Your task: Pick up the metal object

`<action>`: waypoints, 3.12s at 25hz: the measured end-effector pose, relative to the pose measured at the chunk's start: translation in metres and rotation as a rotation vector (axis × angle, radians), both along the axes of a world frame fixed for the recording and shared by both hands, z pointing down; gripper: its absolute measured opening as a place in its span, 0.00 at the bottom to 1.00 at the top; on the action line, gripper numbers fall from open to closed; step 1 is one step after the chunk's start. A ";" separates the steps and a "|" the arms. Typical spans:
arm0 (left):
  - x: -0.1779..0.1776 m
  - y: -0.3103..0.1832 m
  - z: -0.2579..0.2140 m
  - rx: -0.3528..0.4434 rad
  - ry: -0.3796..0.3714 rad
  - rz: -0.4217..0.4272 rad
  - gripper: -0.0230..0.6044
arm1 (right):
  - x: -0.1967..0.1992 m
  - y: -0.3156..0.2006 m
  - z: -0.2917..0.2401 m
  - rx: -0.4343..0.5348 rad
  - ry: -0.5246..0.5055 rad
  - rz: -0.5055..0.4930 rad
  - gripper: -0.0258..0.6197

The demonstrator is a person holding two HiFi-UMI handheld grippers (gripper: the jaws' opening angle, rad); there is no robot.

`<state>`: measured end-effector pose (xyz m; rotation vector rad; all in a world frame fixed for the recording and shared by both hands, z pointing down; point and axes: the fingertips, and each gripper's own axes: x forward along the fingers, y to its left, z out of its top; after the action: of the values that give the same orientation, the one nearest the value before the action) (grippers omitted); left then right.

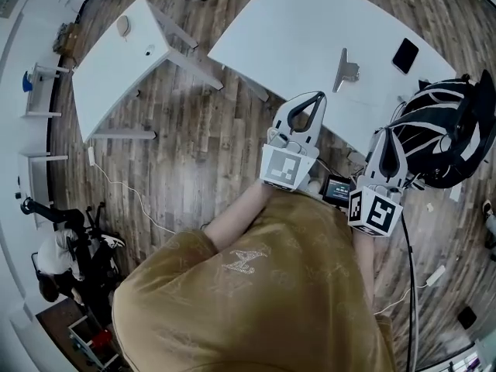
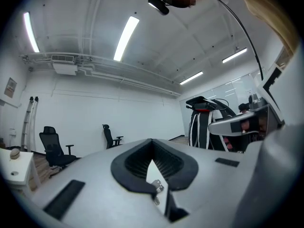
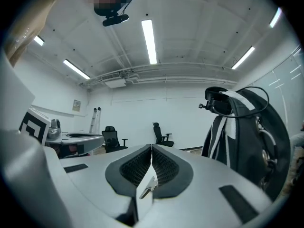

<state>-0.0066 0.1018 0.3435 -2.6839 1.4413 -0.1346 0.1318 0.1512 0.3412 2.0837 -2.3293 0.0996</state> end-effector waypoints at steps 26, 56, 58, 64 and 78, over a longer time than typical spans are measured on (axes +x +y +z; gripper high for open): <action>0.051 -0.112 0.019 -0.023 0.018 0.133 0.05 | 0.029 -0.121 0.016 -0.022 0.048 0.050 0.05; 0.054 -0.202 0.067 -0.161 -0.015 0.165 0.05 | -0.002 -0.213 0.100 -0.254 0.087 -0.227 0.06; 0.056 -0.204 0.071 -0.171 -0.008 0.187 0.05 | -0.003 -0.216 0.110 -0.282 0.097 -0.243 0.09; 0.058 -0.212 0.083 -0.203 -0.013 0.230 0.05 | -0.007 -0.222 0.161 -0.433 0.146 -0.343 0.19; 0.055 -0.237 0.110 -0.266 0.000 0.266 0.05 | -0.014 -0.203 0.269 -0.800 0.408 -0.644 0.43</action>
<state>0.0487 -0.1356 0.4530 -3.0565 1.1199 -0.3268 0.1181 -0.0514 0.6100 0.8616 -2.0727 0.4489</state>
